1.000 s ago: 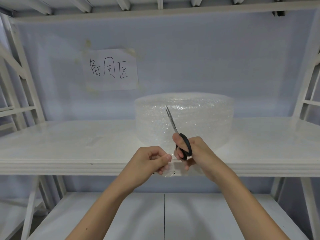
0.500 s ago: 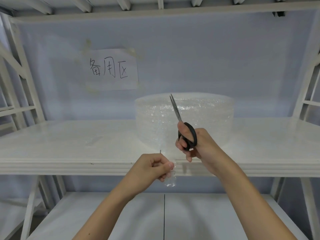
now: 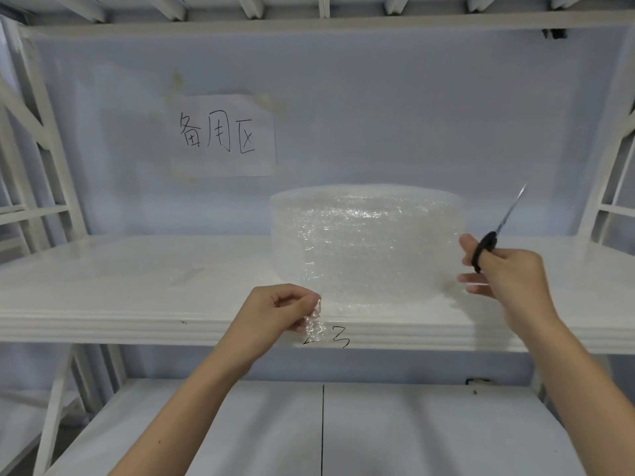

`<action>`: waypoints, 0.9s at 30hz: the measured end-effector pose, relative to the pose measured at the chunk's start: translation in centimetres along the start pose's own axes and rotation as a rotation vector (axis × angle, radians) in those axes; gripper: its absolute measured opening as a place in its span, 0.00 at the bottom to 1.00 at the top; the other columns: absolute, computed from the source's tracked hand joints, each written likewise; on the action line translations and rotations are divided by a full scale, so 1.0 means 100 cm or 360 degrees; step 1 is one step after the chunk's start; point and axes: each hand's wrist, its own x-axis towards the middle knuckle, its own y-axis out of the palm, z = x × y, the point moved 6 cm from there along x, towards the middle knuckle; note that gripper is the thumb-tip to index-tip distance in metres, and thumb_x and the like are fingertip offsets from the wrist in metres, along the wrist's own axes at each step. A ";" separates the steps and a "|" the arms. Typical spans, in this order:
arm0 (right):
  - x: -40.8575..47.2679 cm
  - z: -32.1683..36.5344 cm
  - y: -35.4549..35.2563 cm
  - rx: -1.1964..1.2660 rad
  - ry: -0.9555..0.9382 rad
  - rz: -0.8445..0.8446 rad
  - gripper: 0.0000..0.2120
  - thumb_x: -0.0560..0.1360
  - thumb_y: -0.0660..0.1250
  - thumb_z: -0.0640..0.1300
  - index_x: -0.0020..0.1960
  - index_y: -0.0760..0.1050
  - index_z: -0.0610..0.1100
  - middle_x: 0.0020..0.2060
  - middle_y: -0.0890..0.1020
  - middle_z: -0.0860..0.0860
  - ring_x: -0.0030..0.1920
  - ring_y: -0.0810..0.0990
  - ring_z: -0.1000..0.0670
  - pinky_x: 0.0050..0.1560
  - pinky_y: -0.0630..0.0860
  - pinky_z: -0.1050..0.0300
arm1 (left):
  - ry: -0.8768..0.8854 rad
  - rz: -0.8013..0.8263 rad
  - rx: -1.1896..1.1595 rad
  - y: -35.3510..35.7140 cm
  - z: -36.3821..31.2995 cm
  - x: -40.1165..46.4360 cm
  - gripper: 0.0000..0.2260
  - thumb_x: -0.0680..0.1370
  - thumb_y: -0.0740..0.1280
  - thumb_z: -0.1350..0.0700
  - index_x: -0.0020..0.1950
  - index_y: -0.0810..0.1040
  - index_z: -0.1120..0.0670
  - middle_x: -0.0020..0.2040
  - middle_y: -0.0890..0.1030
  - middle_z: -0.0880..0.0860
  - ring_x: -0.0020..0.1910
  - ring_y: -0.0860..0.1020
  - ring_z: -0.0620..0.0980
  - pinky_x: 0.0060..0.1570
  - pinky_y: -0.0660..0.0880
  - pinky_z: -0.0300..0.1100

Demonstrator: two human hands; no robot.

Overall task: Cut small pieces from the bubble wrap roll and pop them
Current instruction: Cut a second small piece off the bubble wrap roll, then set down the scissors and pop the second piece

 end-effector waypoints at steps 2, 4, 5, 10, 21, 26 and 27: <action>0.011 -0.011 -0.015 -0.0247 0.0038 -0.0047 0.23 0.69 0.74 0.57 0.44 0.81 0.35 0.43 0.85 0.42 0.34 0.85 0.42 0.43 0.83 0.48 | -0.0008 0.0022 -0.0008 0.000 0.000 0.000 0.06 0.78 0.68 0.62 0.46 0.85 0.60 0.35 0.85 0.52 0.34 0.80 0.44 0.36 0.78 0.35; 0.018 -0.014 -0.023 -0.0519 0.0062 -0.0030 0.24 0.70 0.73 0.58 0.38 0.81 0.34 0.35 0.85 0.41 0.30 0.82 0.42 0.42 0.82 0.50 | -0.0016 0.0049 0.0004 0.001 0.001 0.001 0.05 0.78 0.68 0.61 0.46 0.85 0.60 0.36 0.85 0.52 0.33 0.80 0.43 0.36 0.78 0.34; 0.022 -0.015 -0.025 -0.0658 0.0077 -0.0010 0.25 0.71 0.72 0.58 0.36 0.81 0.33 0.31 0.84 0.42 0.27 0.80 0.42 0.38 0.80 0.53 | -0.0022 0.0059 0.0006 0.001 0.001 0.001 0.05 0.78 0.68 0.61 0.46 0.84 0.60 0.36 0.84 0.52 0.33 0.79 0.43 0.36 0.78 0.34; 0.038 -0.026 -0.021 -0.1140 0.0194 0.0190 0.26 0.73 0.69 0.57 0.28 0.76 0.37 0.21 0.77 0.45 0.23 0.73 0.46 0.28 0.70 0.58 | 0.0000 0.0116 0.0009 0.004 -0.001 0.001 0.06 0.78 0.69 0.61 0.48 0.84 0.61 0.35 0.84 0.52 0.32 0.78 0.44 0.37 0.78 0.35; 0.051 -0.017 -0.001 -0.1873 0.0420 0.0507 0.14 0.76 0.63 0.48 0.39 0.73 0.38 0.33 0.80 0.44 0.28 0.76 0.43 0.31 0.73 0.59 | 0.0077 0.0156 -0.0022 0.001 -0.018 -0.004 0.06 0.79 0.67 0.60 0.49 0.84 0.60 0.36 0.82 0.51 0.33 0.78 0.46 0.38 0.78 0.38; 0.047 -0.014 0.003 -0.2118 0.0592 0.0723 0.15 0.78 0.58 0.48 0.40 0.74 0.39 0.38 0.77 0.44 0.31 0.74 0.45 0.30 0.74 0.60 | 0.0124 0.0275 0.0057 0.001 -0.021 -0.009 0.08 0.80 0.64 0.59 0.50 0.84 0.58 0.36 0.80 0.46 0.34 0.77 0.45 0.39 0.77 0.37; 0.047 -0.015 0.003 -0.2142 0.0624 0.0743 0.15 0.78 0.58 0.48 0.41 0.75 0.39 0.39 0.76 0.44 0.32 0.74 0.45 0.30 0.74 0.59 | 0.0134 0.0307 0.0077 0.002 -0.022 -0.011 0.09 0.81 0.64 0.59 0.51 0.84 0.58 0.35 0.79 0.45 0.34 0.77 0.45 0.40 0.77 0.37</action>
